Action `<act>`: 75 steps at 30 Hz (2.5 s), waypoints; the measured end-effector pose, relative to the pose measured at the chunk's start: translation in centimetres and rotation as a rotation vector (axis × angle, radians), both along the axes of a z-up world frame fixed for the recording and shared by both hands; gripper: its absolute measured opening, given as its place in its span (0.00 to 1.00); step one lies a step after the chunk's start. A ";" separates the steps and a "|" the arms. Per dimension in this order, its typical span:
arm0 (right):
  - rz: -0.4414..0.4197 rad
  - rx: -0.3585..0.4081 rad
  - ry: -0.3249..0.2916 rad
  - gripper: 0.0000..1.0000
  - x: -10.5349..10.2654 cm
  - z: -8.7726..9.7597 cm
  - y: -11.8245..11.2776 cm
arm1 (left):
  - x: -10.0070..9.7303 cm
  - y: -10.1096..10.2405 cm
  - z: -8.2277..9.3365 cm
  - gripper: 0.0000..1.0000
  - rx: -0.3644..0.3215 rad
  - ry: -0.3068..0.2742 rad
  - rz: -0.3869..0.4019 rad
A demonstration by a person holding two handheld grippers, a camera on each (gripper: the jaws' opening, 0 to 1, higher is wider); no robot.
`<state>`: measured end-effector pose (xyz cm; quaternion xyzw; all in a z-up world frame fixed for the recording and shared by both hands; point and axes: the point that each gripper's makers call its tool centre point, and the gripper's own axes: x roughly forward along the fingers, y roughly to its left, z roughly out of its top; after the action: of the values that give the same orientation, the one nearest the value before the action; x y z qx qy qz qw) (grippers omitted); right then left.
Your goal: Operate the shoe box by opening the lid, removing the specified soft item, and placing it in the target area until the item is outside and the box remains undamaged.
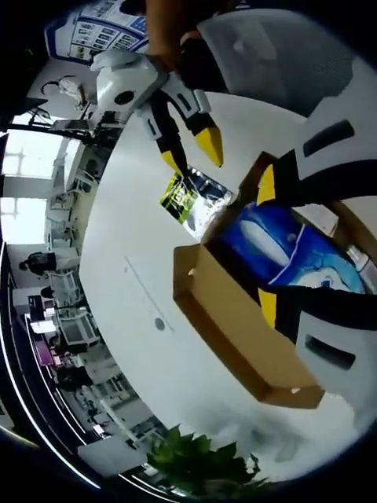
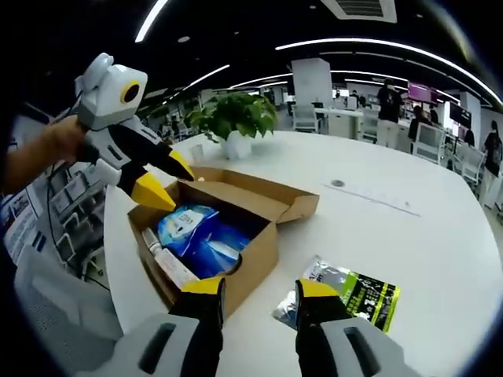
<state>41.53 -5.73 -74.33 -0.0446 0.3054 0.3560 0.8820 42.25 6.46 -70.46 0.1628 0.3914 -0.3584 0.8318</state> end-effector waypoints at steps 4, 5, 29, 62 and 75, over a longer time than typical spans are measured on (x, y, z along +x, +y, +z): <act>0.023 0.007 0.004 0.34 0.0 0.1 1.2 | -0.5 2.0 -0.3 0.44 -0.001 -0.004 0.031; 0.029 0.008 0.007 0.35 0.0 0.0 1.5 | -0.7 2.4 -0.3 0.45 -0.003 -0.003 0.037; 0.131 0.039 0.064 0.31 0.2 -1.3 9.6 | -3.7 9.8 -3.2 0.60 -0.093 -0.001 0.223; 0.123 -0.033 0.182 0.00 2.1 -5.3 15.7 | -4.5 13.9 -5.3 0.51 -0.160 0.026 0.357; 0.087 -0.037 0.119 0.00 3.1 -3.6 13.9 | -4.1 13.0 -5.8 0.44 -0.146 0.038 0.348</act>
<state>44.67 8.18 -77.89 -0.0526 0.3615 0.3902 0.8452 38.14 19.49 -76.22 0.0250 0.4021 -0.2397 0.8833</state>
